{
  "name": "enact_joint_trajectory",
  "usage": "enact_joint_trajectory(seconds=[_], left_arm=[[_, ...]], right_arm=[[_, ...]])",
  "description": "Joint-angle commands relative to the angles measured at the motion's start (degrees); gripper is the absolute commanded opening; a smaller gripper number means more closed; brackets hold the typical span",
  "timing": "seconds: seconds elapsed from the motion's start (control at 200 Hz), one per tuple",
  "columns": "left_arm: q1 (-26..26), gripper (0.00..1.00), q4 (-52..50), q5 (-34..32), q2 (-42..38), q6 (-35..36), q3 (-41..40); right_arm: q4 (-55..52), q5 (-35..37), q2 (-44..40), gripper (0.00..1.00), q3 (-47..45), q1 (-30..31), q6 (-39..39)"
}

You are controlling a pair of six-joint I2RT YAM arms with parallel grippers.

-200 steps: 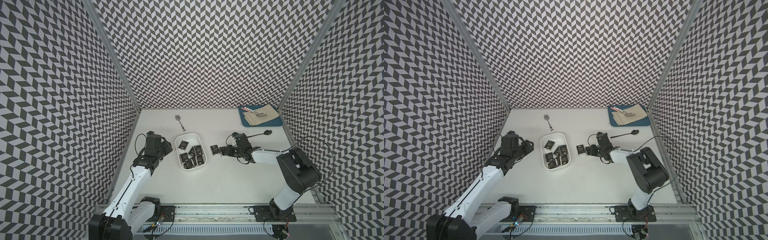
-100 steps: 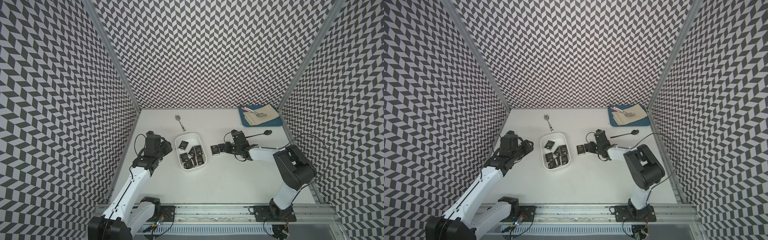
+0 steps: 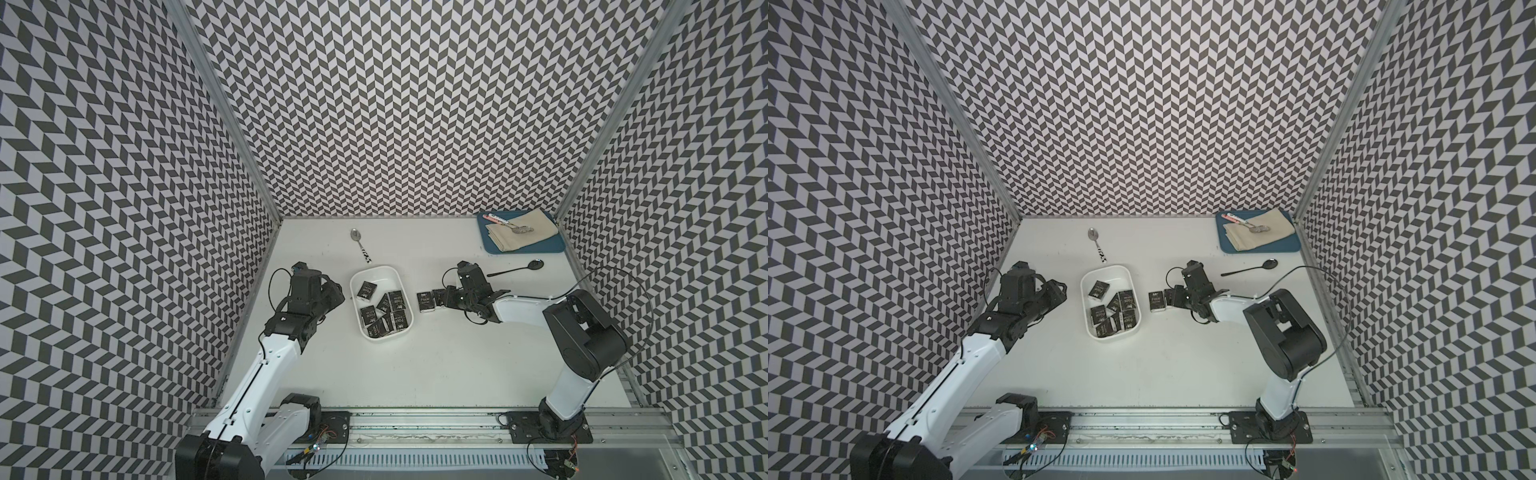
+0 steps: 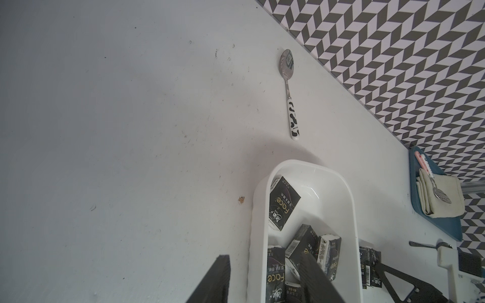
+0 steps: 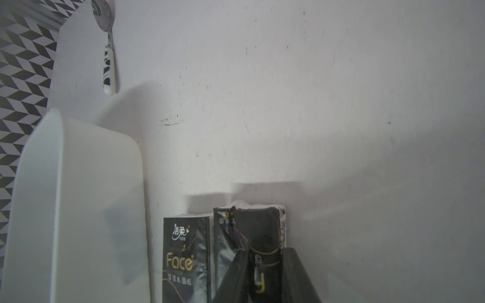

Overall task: Take the pocket tissues out of the storage box
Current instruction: Place the pocket tissues at the center of the board.

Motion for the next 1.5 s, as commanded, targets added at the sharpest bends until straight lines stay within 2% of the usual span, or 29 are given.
enact_joint_trajectory(seconds=[0.0,0.591,0.931,1.072,1.162,1.267,1.492], left_arm=[[-0.2,0.48,-0.8,-0.3,-1.2,0.3,1.2],[-0.1,0.48,-1.0,-0.4,-1.7,0.4,1.0],[-0.1,0.48,-1.0,-0.1,-1.7,0.8,0.9],[-0.7,0.48,-0.5,0.2,-1.3,1.5,0.5],[-1.5,0.48,-0.3,-0.1,-0.7,1.6,0.5],[-1.7,0.48,0.2,0.0,0.2,1.1,0.3],[-1.5,0.48,-0.5,-0.8,2.2,1.0,1.5]], right_arm=[[1.8,1.7,-2.6,0.26,-1.9,0.3,2.8],[1.7,1.2,-1.4,0.28,0.2,2.3,2.0],[-2.6,3.1,-5.3,0.43,4.7,2.3,-0.3],[-5.2,3.7,-7.3,0.45,7.4,2.6,-2.7],[-8.0,5.3,-7.7,0.46,10.4,5.1,-5.3],[-13.3,9.8,-6.1,0.47,16.2,11.0,-7.4],[-18.5,17.9,-0.1,0.47,24.5,21.7,-6.4]])
